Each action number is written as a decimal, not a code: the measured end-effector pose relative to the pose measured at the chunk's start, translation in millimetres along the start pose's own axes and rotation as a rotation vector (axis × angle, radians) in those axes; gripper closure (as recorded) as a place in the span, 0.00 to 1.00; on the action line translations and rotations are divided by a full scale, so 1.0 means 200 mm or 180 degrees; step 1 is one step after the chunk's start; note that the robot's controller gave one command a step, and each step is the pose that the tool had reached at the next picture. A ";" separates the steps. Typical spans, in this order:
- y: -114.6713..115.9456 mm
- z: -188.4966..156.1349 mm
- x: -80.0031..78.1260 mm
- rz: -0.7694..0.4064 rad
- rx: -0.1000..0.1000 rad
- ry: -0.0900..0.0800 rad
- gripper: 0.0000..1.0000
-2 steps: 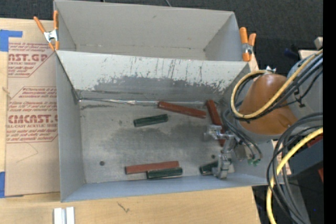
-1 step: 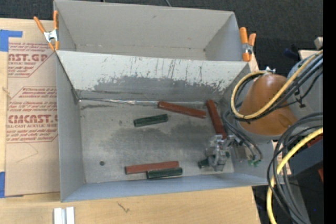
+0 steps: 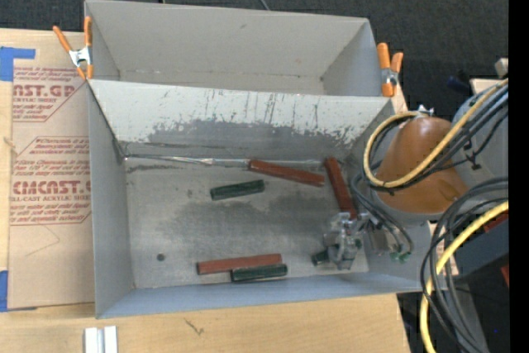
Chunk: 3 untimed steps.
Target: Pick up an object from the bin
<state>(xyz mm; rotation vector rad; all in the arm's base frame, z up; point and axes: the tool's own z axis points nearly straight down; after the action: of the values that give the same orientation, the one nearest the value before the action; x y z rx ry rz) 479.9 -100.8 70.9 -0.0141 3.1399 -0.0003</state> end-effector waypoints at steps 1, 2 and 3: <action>-0.17 -0.12 -0.11 -0.0810 0.0000 -0.0003 0.00; -0.17 -0.11 -0.10 -0.0809 -0.0002 0.0000 0.00; -0.18 0.01 -0.07 -0.1923 -0.0004 -0.0001 1.00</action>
Offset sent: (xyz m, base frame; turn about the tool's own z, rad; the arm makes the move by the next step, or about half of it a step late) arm 0.0000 0.0000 0.0000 0.0000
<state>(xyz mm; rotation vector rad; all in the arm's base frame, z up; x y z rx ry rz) 494.7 -135.7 69.8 -0.9474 2.9935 0.0006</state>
